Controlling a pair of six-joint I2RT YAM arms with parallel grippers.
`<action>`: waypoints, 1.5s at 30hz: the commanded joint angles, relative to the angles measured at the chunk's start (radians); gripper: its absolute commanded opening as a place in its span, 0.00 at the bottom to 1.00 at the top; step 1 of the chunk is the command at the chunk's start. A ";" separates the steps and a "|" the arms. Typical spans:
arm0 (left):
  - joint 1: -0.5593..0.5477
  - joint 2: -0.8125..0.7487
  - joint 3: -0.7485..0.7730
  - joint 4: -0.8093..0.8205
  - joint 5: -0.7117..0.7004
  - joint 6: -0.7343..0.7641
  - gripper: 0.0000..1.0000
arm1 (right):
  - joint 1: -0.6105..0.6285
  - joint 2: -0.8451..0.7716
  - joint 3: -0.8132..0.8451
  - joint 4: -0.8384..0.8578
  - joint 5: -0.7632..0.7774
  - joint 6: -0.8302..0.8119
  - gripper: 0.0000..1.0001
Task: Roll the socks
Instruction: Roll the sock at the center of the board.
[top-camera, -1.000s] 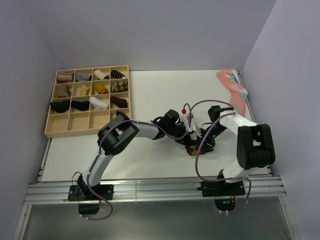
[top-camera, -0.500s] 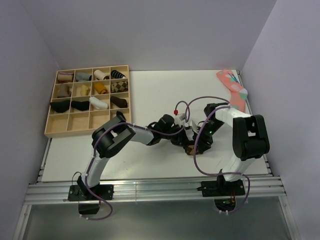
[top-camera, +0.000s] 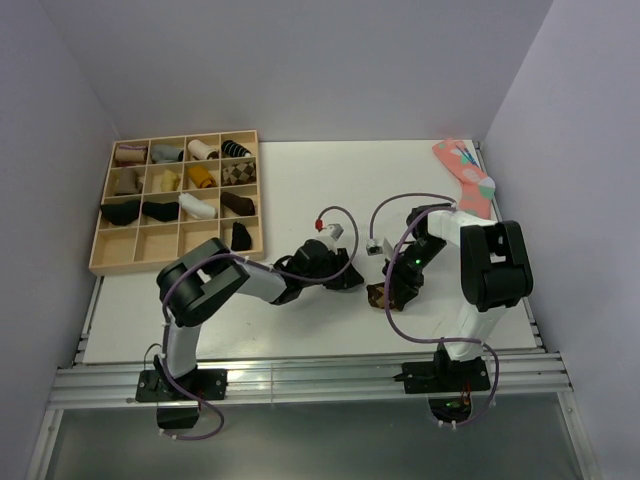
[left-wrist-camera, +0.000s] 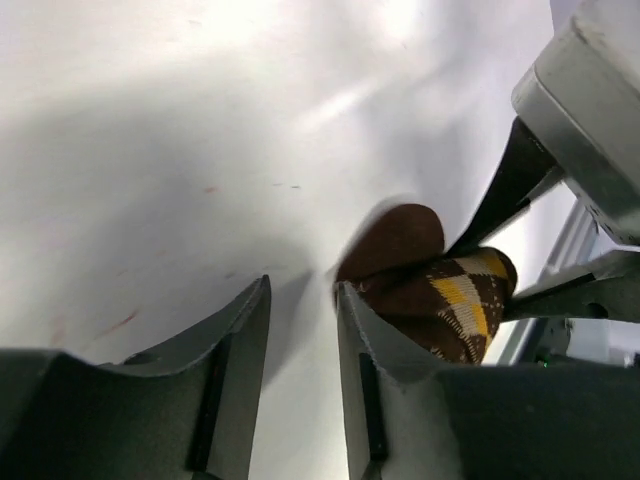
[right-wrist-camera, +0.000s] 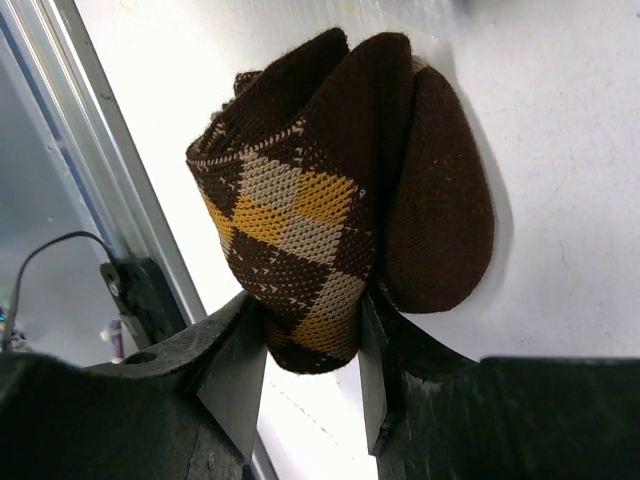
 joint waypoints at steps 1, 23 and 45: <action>0.003 -0.058 -0.080 0.049 -0.138 -0.024 0.40 | 0.005 0.031 -0.009 0.052 0.079 0.057 0.38; -0.286 -0.106 -0.196 0.299 -0.541 -0.308 0.50 | 0.004 0.134 0.057 0.057 0.006 0.266 0.33; -0.441 -0.056 -0.015 -0.145 -0.799 -0.640 0.61 | -0.072 0.176 0.077 0.112 -0.010 0.465 0.29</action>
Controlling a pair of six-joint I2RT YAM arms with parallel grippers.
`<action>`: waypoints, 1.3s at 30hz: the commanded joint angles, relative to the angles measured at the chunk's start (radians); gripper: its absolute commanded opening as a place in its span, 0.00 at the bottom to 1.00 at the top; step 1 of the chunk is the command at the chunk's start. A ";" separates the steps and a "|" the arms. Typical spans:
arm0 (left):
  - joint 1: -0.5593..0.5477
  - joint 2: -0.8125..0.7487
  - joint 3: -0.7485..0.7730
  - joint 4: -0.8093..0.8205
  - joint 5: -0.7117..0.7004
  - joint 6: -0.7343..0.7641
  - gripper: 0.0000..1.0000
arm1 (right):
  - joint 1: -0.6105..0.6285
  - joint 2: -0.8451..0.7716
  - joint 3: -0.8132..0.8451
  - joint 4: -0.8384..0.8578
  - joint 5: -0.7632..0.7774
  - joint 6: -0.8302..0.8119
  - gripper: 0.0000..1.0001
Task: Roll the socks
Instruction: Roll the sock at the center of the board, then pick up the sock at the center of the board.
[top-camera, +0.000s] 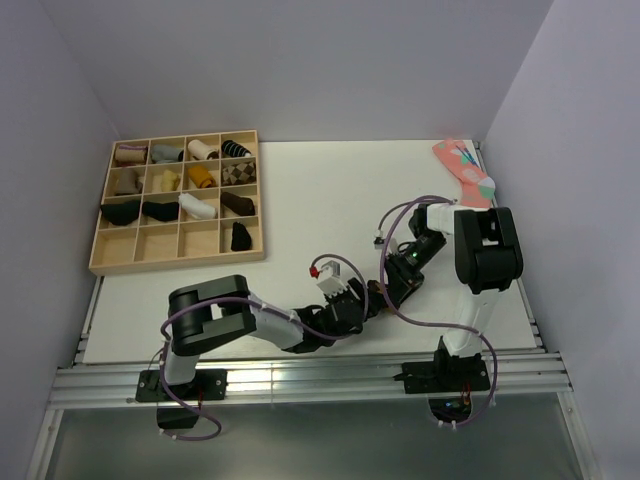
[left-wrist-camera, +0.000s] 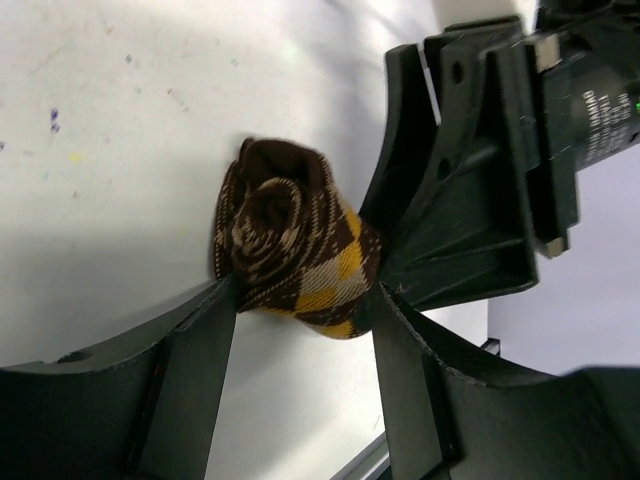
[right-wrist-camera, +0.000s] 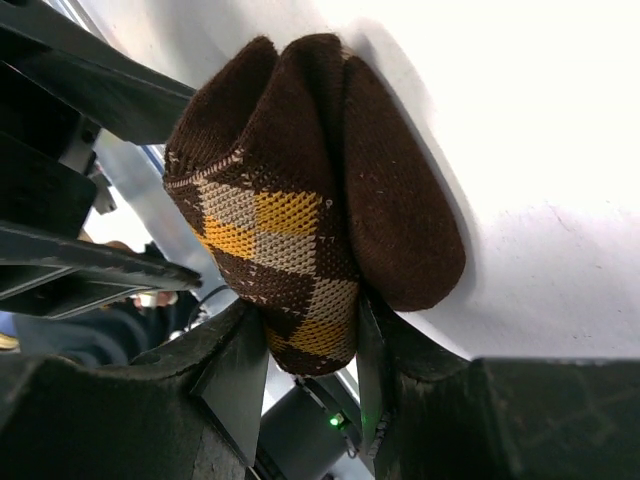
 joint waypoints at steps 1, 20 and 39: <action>-0.036 -0.009 0.042 -0.162 -0.013 -0.098 0.61 | -0.021 0.027 0.010 0.148 0.061 0.039 0.29; -0.053 0.031 0.079 -0.176 -0.114 -0.274 0.66 | -0.057 0.135 0.047 0.061 0.046 -0.006 0.30; -0.018 0.168 0.148 -0.145 -0.077 -0.353 0.66 | -0.113 0.276 0.150 -0.209 -0.092 -0.242 0.31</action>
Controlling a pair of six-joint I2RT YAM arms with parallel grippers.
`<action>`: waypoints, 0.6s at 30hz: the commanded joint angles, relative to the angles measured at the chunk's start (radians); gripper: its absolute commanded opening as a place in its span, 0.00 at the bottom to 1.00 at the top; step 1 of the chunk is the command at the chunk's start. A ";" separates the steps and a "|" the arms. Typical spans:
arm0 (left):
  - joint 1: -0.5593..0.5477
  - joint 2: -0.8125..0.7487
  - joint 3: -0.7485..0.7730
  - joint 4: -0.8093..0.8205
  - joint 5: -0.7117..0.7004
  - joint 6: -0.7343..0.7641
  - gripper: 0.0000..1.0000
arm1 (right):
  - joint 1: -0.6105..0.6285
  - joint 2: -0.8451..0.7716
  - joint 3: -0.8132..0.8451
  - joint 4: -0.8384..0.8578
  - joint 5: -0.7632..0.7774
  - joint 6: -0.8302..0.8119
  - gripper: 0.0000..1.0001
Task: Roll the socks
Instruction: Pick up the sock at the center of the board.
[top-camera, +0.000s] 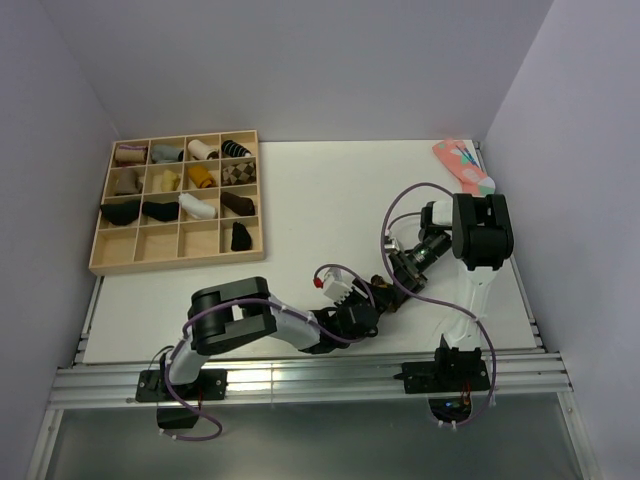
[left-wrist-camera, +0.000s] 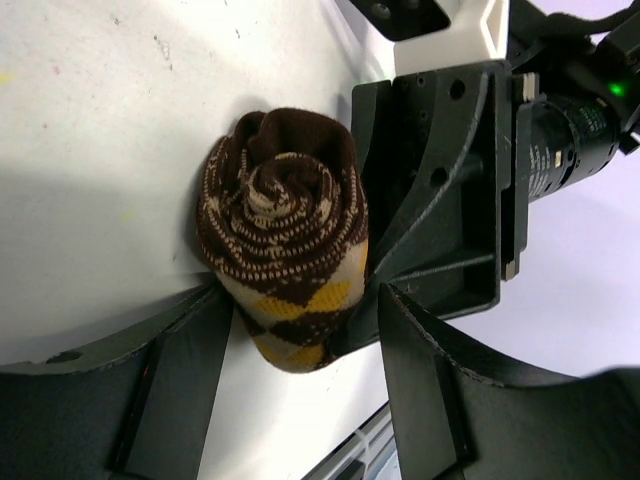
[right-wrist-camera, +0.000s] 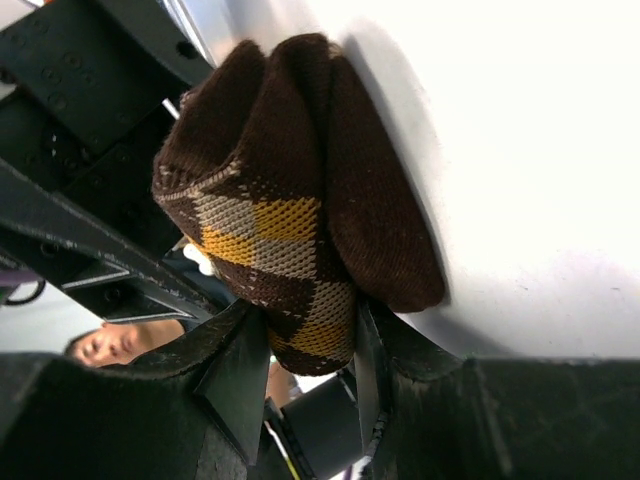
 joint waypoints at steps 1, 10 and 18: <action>0.009 0.048 0.005 -0.056 0.014 -0.018 0.66 | -0.005 0.024 0.026 -0.024 0.023 -0.113 0.31; 0.017 0.043 0.016 -0.044 -0.003 0.001 0.66 | -0.005 -0.002 0.012 -0.086 0.005 -0.205 0.32; 0.020 0.040 0.019 -0.043 -0.020 0.047 0.65 | -0.005 -0.048 0.027 -0.089 -0.011 -0.221 0.30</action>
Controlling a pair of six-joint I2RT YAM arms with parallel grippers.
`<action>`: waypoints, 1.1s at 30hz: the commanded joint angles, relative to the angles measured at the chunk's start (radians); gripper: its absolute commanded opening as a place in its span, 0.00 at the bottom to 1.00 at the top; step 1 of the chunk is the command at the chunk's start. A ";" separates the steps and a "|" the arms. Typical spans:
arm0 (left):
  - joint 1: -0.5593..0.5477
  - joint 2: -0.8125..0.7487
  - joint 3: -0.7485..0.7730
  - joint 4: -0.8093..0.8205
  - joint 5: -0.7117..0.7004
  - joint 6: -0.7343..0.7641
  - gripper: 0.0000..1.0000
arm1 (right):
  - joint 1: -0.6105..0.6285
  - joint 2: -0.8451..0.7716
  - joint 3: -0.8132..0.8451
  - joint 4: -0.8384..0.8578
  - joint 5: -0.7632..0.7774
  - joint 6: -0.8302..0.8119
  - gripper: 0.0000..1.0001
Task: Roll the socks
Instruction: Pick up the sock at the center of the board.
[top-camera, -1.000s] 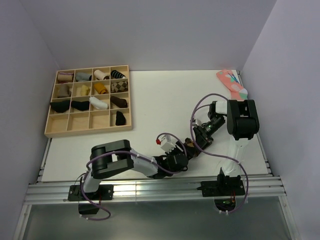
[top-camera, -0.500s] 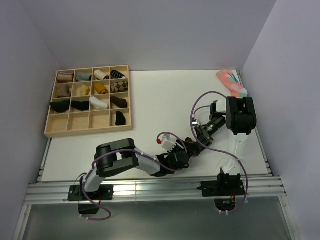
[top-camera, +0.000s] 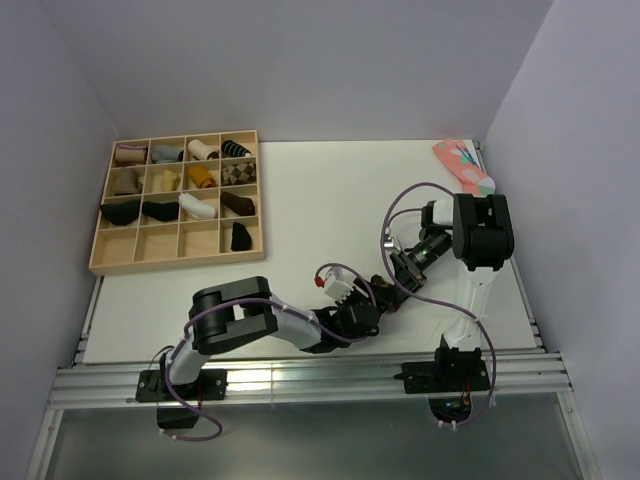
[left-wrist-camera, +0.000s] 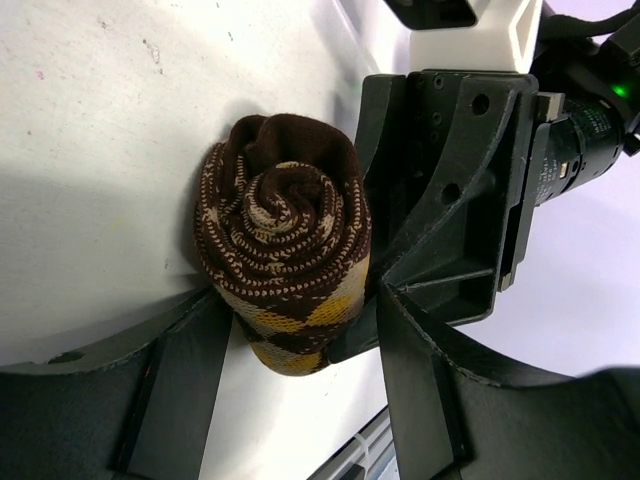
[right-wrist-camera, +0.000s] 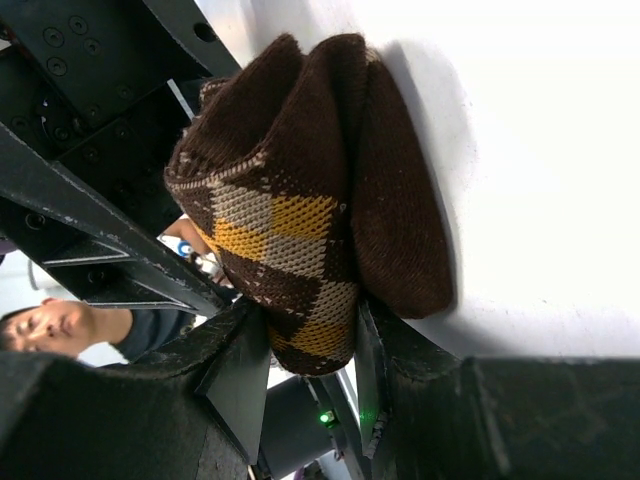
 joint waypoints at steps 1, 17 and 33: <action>0.014 0.025 -0.016 -0.032 -0.017 0.045 0.65 | 0.001 -0.055 0.026 -0.059 0.004 -0.044 0.30; 0.088 -0.024 -0.076 0.089 0.035 0.157 0.64 | 0.076 -0.167 0.083 -0.058 -0.057 0.042 0.28; 0.097 -0.037 -0.103 0.157 0.054 0.157 0.64 | 0.146 -0.249 0.060 -0.061 -0.120 0.105 0.29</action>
